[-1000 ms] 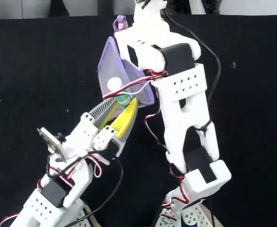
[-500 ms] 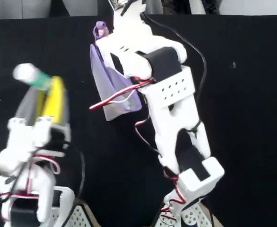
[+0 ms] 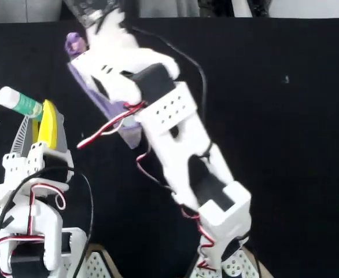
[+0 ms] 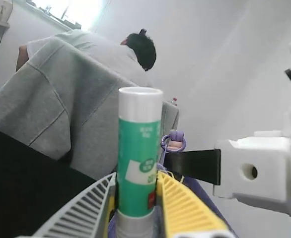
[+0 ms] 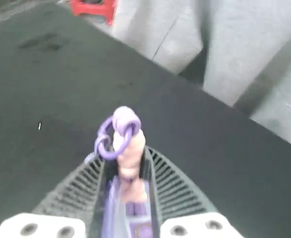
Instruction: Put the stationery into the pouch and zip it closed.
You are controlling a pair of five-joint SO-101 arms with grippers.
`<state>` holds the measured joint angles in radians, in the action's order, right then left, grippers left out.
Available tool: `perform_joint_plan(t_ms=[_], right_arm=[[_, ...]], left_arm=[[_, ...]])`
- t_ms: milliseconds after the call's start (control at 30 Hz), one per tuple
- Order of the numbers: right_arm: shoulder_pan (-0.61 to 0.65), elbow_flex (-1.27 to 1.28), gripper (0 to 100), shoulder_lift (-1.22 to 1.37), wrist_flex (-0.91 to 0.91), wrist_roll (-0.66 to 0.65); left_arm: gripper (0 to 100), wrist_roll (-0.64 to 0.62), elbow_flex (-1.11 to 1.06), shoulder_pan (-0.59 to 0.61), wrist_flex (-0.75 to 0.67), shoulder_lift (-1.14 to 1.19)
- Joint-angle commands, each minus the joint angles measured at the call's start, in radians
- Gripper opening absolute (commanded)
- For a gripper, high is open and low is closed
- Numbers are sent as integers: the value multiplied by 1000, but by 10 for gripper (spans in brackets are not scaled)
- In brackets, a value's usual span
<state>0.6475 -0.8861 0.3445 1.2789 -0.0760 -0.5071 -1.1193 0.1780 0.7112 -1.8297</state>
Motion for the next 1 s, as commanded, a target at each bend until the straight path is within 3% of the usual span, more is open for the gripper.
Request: perform_joint_plan(t_ms=[0,167,333,467,567,967], right_arm=[[-14,-59,11,1,57,-14],[-72,-70,11,-5,91,-18],[-61,-99,11,-30,144,-20],[-54,-170,11,-33,212,-64],[-54,-228,11,-30,249,-127],[-3,-403,11,-38,370,-229]], left_arm=[[29,-11,76,-13,15,2],[29,-61,77,-53,-89,2],[30,-146,74,-288,-189,5],[30,-28,1,-473,-255,3],[29,69,-21,-490,-290,2],[29,-5,-120,-495,-336,5]])
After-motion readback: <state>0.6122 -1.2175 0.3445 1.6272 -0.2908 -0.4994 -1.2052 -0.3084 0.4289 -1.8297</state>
